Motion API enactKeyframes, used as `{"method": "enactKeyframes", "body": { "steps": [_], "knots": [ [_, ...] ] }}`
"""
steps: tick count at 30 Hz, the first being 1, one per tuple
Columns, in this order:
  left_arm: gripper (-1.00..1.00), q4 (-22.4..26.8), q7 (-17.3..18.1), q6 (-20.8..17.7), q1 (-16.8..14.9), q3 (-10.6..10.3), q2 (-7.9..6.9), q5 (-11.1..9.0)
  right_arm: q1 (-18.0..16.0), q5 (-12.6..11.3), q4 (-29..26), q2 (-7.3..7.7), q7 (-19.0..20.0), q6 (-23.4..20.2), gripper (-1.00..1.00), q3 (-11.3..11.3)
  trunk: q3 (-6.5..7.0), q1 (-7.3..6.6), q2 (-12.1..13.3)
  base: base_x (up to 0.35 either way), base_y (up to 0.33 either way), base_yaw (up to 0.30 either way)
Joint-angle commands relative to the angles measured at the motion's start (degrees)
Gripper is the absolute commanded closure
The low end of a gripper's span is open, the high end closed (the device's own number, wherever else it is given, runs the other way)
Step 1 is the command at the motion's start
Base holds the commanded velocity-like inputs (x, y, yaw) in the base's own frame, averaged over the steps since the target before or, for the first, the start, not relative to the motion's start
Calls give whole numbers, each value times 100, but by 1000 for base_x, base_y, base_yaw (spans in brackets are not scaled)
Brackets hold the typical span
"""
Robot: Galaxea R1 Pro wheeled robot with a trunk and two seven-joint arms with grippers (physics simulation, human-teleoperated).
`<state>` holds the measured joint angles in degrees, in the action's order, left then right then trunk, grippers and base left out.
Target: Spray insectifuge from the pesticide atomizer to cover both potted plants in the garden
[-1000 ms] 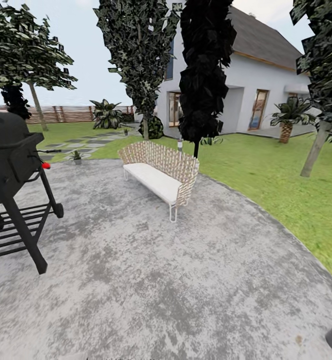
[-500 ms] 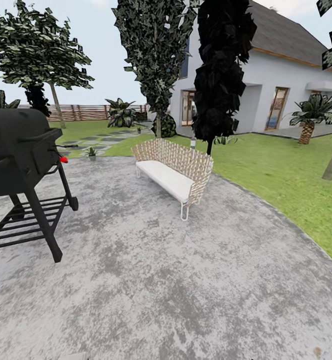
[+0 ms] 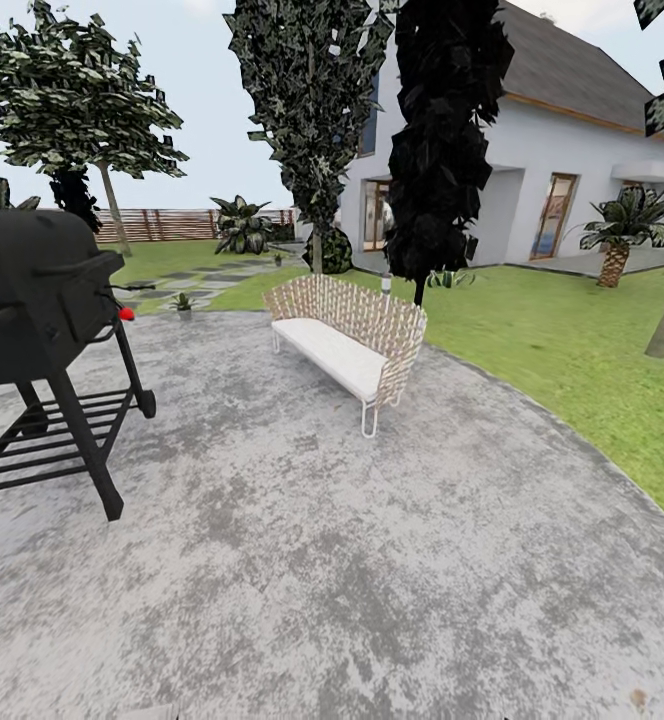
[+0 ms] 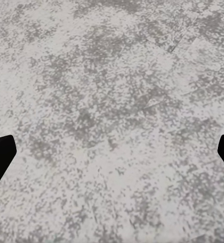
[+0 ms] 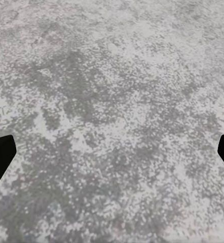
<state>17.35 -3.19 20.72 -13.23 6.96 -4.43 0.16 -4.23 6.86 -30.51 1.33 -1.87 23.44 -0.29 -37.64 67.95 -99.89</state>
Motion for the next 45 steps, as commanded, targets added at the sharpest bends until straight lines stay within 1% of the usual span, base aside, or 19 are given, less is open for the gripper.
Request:
{"method": "enactKeyframes", "body": {
  "steps": [1,12,16,45],
  "knots": [
    [-100,-4,-15,19,-4,-1,1,2,-5,46,6,0,-18,12,-100,-5,-24,22,-44,0,0,0],
    [-100,-3,-15,12,-4,14,-4,-12,-4,36,-10,-38,-31,11,-100,10,-222,264,-485,0,0,3],
    [-100,-3,-18,11,-4,15,-5,-19,-1,31,-18,-45,-32,17,-100,11,-308,351,-645,0,0,144],
    [-100,-7,-24,11,-4,24,-18,-25,-6,25,19,-69,-33,8,-100,18,-911,988,-1809,0,0,265]
  ]
}}
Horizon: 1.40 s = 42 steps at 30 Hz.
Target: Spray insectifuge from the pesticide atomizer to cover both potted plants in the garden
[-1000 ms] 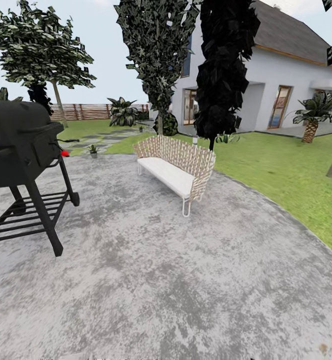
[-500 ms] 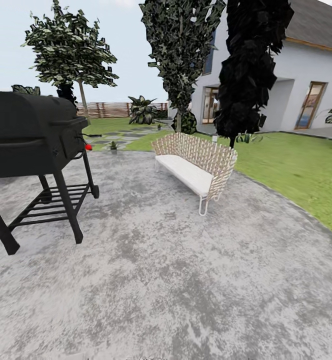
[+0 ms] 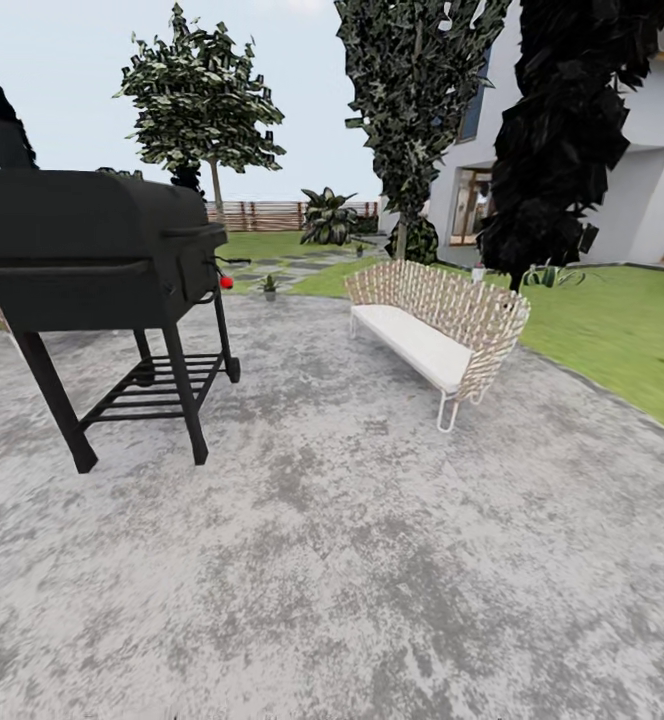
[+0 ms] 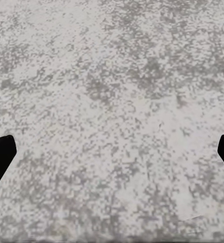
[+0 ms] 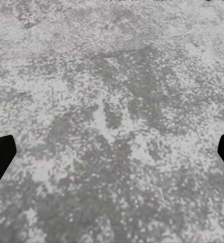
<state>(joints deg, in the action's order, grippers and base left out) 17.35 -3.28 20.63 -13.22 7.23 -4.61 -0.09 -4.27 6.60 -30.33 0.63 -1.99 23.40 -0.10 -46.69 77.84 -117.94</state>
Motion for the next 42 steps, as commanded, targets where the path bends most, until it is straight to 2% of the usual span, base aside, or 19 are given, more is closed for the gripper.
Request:
{"method": "enactKeyframes", "body": {
  "steps": [1,7,11,14,27,42],
  "knots": [
    [-100,-9,-15,20,-5,-3,-2,0,-2,52,-6,0,-21,16,-100,-4,-28,22,-44,0,0,270],
    [-100,-9,-15,17,-5,-3,-5,0,-1,52,-47,23,-26,21,-100,-49,-167,153,-284,0,0,265],
    [-100,-9,-15,18,-5,-3,-5,-5,-2,53,-70,24,-22,23,-100,-252,-259,241,-445,0,0,263],
    [-100,-11,-15,20,-5,-3,-5,-4,1,53,-75,17,-21,24,-100,-295,-329,307,-565,0,0,263],
    [-100,-7,-15,20,-5,-6,12,0,0,58,-41,16,-19,17,-100,-313,-628,593,-1086,0,0,245],
    [-100,-6,-15,22,-5,-11,12,0,0,96,-17,25,13,20,-100,-254,-905,922,-1688,0,0,21]
  ]
}}
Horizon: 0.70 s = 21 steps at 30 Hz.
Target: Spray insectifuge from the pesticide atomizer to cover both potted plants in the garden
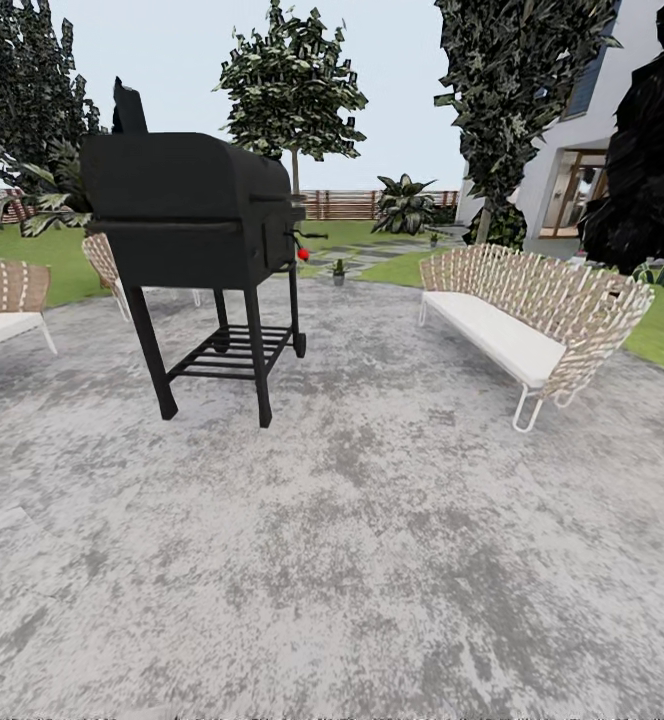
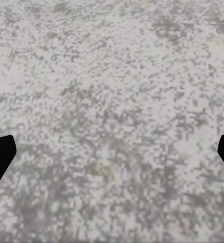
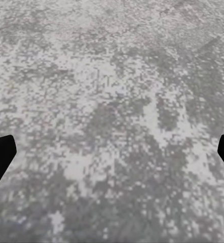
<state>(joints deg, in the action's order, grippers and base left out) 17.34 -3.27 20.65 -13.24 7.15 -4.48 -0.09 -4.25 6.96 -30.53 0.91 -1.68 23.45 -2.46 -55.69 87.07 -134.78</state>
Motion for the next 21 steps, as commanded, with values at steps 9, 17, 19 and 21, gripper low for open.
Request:
{"method": "enactKeyframes", "body": {
  "steps": [9,17,19,21],
  "knots": [
    [-100,-3,-7,25,-3,-11,-17,13,-3,45,-3,5,-35,19,-100,-34,-41,43,-83,0,0,0],
    [-100,-3,-2,26,-3,-12,-19,17,0,26,-49,-18,-42,27,-100,-40,-41,43,-83,153,-55,0],
    [-100,-3,0,26,-3,-12,-23,17,0,26,-53,-15,-43,27,-100,-50,-41,43,-83,274,-145,0],
    [-100,-3,1,26,-3,-12,-25,18,2,21,-56,-8,-43,28,-100,-61,-41,43,-83,284,-157,0]
  ]
}}
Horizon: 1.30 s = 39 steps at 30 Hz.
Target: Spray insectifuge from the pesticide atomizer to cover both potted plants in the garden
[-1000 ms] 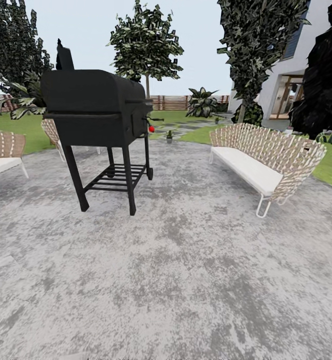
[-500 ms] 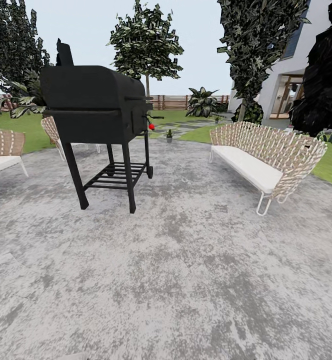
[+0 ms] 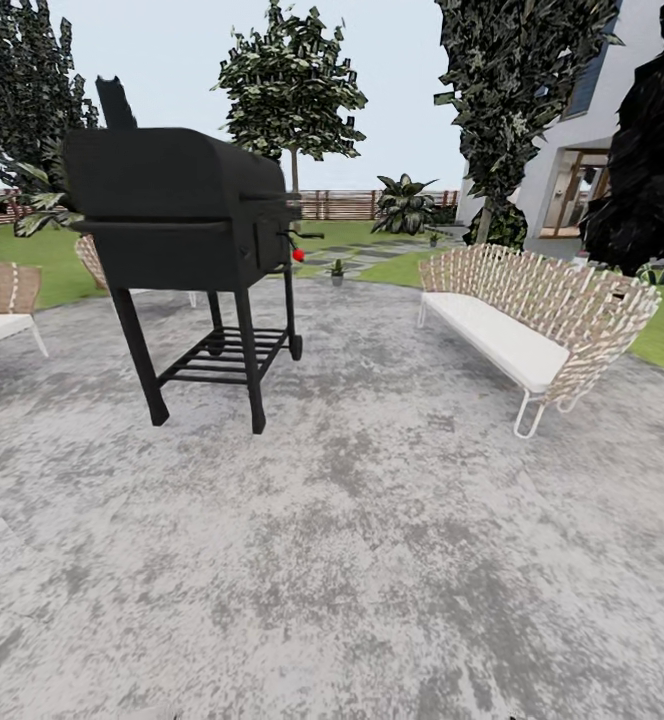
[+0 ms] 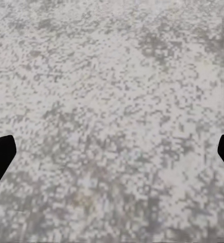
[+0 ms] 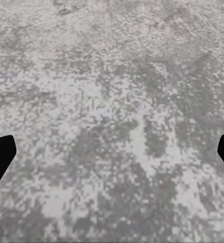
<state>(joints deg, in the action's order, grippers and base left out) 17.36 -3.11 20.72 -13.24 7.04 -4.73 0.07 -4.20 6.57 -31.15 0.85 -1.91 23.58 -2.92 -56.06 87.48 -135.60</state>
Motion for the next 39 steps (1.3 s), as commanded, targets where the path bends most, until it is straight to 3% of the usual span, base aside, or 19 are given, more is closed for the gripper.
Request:
{"method": "enactKeyframes", "body": {
  "steps": [1,14,39],
  "knots": [
    [-100,-6,-15,19,-3,-1,0,2,-3,59,5,-2,-20,15,-100,-17,-5,2,-2,287,-160,0],
    [-100,-13,-14,19,-3,-1,-1,-14,-8,72,51,2,-3,7,-100,-4,-5,2,-2,304,-139,0],
    [-100,-13,-14,19,-3,-5,-10,-16,-7,82,65,2,-20,7,-100,-16,-5,2,-2,337,-4,0]
  ]
}}
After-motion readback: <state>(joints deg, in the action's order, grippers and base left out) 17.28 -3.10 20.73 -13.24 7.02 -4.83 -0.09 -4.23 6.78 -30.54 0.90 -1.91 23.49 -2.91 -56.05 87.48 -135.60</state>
